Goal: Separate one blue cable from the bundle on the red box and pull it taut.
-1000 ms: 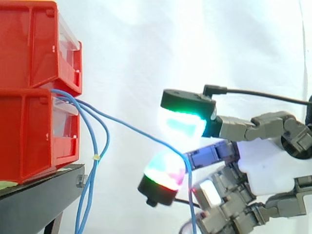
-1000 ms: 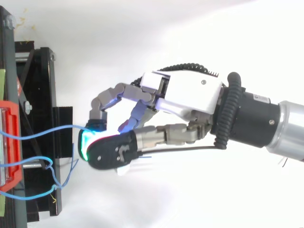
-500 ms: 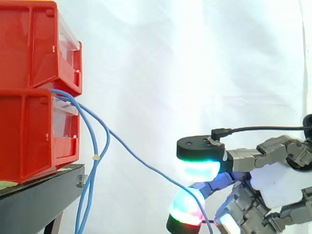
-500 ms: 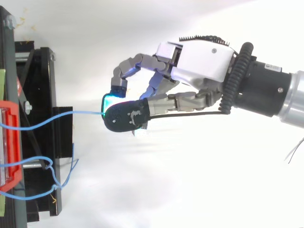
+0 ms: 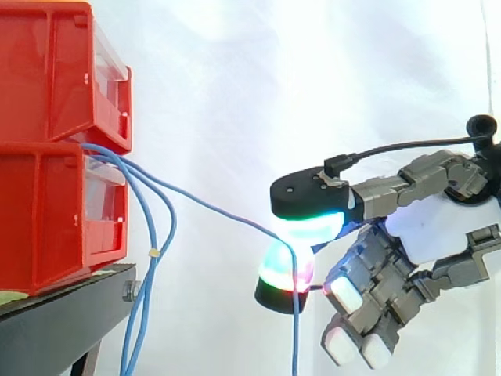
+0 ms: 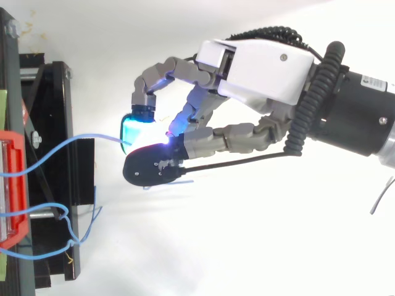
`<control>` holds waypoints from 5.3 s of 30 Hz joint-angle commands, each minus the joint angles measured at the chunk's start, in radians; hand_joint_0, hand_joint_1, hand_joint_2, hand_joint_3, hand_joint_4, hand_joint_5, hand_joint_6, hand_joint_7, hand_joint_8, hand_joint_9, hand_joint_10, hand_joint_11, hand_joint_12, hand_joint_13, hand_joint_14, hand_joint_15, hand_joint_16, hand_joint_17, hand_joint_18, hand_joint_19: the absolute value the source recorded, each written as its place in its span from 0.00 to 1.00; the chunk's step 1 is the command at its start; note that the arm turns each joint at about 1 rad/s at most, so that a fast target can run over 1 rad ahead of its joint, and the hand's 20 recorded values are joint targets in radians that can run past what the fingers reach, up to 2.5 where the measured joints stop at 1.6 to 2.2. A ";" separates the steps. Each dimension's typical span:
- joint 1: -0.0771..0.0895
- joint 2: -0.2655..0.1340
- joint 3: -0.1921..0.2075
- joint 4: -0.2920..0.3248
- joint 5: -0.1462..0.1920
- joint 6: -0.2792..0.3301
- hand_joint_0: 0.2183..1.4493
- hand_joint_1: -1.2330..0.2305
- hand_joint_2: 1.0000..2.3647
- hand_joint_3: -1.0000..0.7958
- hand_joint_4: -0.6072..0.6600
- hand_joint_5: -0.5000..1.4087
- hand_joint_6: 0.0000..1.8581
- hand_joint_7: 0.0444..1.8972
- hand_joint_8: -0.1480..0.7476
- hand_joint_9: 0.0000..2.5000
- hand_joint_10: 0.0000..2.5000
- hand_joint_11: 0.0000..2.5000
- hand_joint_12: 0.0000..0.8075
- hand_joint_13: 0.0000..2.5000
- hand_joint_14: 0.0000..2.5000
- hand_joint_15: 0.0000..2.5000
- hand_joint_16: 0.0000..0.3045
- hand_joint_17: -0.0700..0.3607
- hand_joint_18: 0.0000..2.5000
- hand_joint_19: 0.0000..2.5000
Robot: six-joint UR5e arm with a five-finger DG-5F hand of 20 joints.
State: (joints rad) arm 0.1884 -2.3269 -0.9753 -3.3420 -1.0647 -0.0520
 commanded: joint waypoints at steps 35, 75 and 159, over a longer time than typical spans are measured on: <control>0.039 0.000 -0.099 0.325 -0.006 0.178 0.28 0.28 0.03 0.57 0.44 0.23 0.48 0.59 0.49 0.52 0.01 0.17 0.51 0.41 0.01 0.16 0.18 0.45 0.40 0.17; 0.039 0.000 -0.200 0.578 -0.031 0.182 0.21 0.40 0.00 0.28 0.50 0.22 0.46 0.57 0.45 0.51 0.01 0.19 0.45 0.39 0.01 0.17 0.15 0.40 0.35 0.21; 0.036 0.064 -0.204 0.190 -0.052 0.181 0.32 0.23 0.01 0.57 0.46 0.24 0.49 0.59 0.46 0.55 0.01 0.19 0.45 0.44 0.01 0.21 0.17 0.43 0.39 0.19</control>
State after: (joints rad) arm 0.2239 -2.2626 -1.1796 -3.1525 -1.1167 0.1289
